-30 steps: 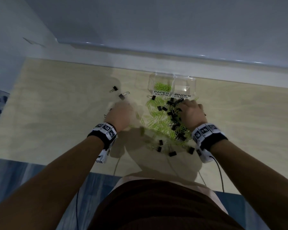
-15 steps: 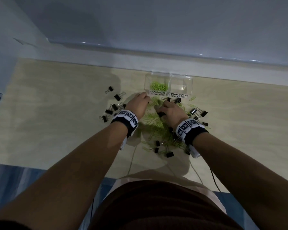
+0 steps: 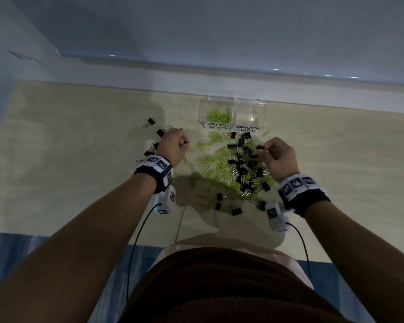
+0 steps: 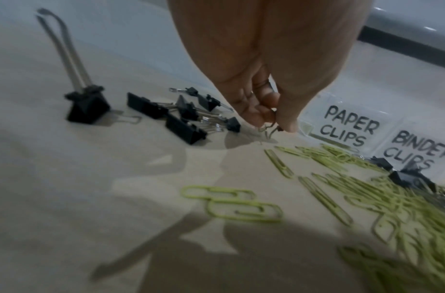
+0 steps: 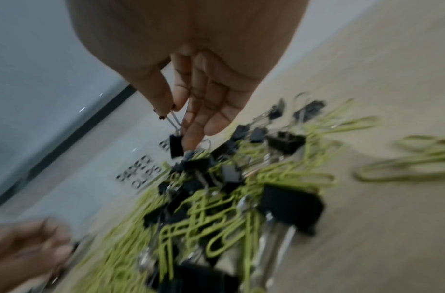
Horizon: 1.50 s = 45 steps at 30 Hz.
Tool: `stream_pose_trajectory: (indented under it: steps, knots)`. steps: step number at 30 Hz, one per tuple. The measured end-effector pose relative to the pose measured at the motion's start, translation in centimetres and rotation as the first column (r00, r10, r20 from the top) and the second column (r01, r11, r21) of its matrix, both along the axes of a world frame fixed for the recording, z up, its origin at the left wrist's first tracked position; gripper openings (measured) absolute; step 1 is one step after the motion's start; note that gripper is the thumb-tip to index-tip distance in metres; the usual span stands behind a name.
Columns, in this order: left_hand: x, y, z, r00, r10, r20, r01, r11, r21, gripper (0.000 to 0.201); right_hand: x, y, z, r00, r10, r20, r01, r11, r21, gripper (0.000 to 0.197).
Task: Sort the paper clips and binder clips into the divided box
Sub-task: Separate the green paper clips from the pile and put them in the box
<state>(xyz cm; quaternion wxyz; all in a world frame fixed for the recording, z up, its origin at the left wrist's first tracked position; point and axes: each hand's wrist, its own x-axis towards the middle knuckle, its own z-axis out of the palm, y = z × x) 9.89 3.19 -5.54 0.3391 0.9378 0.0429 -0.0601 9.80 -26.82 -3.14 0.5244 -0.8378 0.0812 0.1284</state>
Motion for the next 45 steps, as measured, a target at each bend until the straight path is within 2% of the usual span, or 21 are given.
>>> stream_pose_trajectory:
  steps: [3,5,6,7,9,11,14,16,18,20,21,23,26,28,31,33,35,38,40,42,45]
  knots:
    - [-0.4,1.6,-0.1,0.998,0.048,0.050,-0.051,0.997,0.061,0.005,0.1,-2.4,-0.1,0.978,-0.174,-0.114,0.185,0.978,0.098,0.015]
    - [-0.8,2.5,-0.2,0.992,0.113,0.059,-0.118,0.989,0.091,0.011,0.3,-3.5,-0.5,0.971,-0.189,-0.143,0.197,0.979,0.046,0.014]
    - [-1.1,2.7,-0.2,0.991,0.115,0.067,-0.123,0.982,0.140,0.013,0.5,-3.8,-0.6,0.978,-0.159,-0.135,0.154,0.987,-0.043,0.012]
    - [-1.5,2.7,0.0,0.992,0.082,0.092,-0.099,0.973,0.207,0.014,0.7,-4.0,-0.7,0.989,-0.098,-0.115,0.078,0.982,-0.170,0.009]
    - [-2.5,1.9,0.3,0.989,-0.047,0.143,0.006,0.962,0.274,0.012,0.7,-3.9,-0.6,0.997,0.057,-0.057,-0.077,0.891,-0.447,0.016]
    - [-3.9,0.0,1.1,0.980,-0.187,0.068,0.170,0.964,0.207,0.012,0.1,-2.7,0.2,0.978,0.202,0.046,-0.138,0.802,-0.581,0.015]
    - [-6.7,-3.7,1.7,0.877,-0.467,-0.115,0.475,0.878,0.053,0.016,-1.9,-0.1,0.9,0.904,0.420,0.079,-0.309,0.770,-0.558,0.008]
    - [-8.5,-5.9,1.3,0.785,-0.603,-0.142,0.613,0.789,0.040,0.018,-4.0,1.5,1.0,0.809,0.588,-0.022,-0.513,0.688,-0.514,0.008]
    - [-9.8,-7.2,0.8,0.744,-0.651,-0.152,0.666,0.742,0.081,0.020,-6.1,2.4,0.9,0.710,0.693,-0.122,-0.656,0.589,-0.471,0.005]
    - [-10.6,-7.8,0.4,0.749,-0.649,-0.133,0.662,0.743,0.098,0.017,-8.0,2.6,0.3,0.671,0.710,-0.212,-0.715,0.545,-0.438,0.020]
    - [-10.9,-7.9,0.2,0.752,-0.650,-0.110,0.659,0.747,0.094,0.015,-8.8,2.6,-0.1,0.680,0.697,-0.228,-0.709,0.548,-0.443,0.024]
    - [-11.1,-8.0,0.0,0.753,-0.652,-0.090,0.658,0.748,0.084,0.019,-10.1,2.6,-0.7,0.718,0.670,-0.188,-0.668,0.588,-0.456,0.024]
    - [-11.0,-8.0,0.3,0.744,-0.643,-0.183,0.664,0.742,0.090,0.027,-11.0,2.9,-1.3,0.765,0.629,-0.140,-0.615,0.649,-0.448,0.018]
    - [-11.1,-7.6,0.5,0.766,-0.625,-0.152,0.638,0.767,0.064,0.029,-11.1,2.7,-1.2,0.779,0.615,-0.119,-0.597,0.673,-0.436,0.019]
    - [-10.9,-5.9,1.0,0.873,-0.485,-0.051,0.486,0.874,0.004,0.026,-10.7,1.0,-0.6,0.848,0.530,-0.001,-0.470,0.750,-0.465,0.016]
    - [-10.2,-3.8,1.6,0.941,-0.337,-0.011,0.337,0.940,0.045,0.023,-10.1,-0.7,-0.4,0.900,0.430,0.068,-0.339,0.790,-0.511,0.016]
    - [-9.3,-1.4,2.0,0.972,-0.232,0.031,0.227,0.967,0.118,0.022,-9.5,-2.2,-0.3,0.937,0.346,0.041,-0.257,0.767,-0.587,0.020]
    - [-8.6,1.5,1.6,0.987,-0.159,0.015,0.153,0.966,0.208,0.030,-9.0,-1.8,-0.1,0.904,0.423,0.066,-0.273,0.687,-0.673,0.023]
    - [-9.1,2.2,1.0,0.987,-0.159,0.001,0.154,0.963,0.220,0.034,-9.1,0.4,0.1,0.838,0.532,0.120,-0.343,0.685,-0.643,0.018]
    - [-9.9,1.9,0.4,0.988,-0.149,-0.050,0.156,0.966,0.206,0.039,-9.3,2.9,0.0,0.754,0.641,0.144,-0.427,0.644,-0.635,0.015]
    - [-10.4,1.0,-0.5,0.984,-0.113,-0.136,0.138,0.972,0.188,0.047,-9.5,5.8,-0.4,0.693,0.720,0.006,-0.546,0.530,-0.649,0.028]
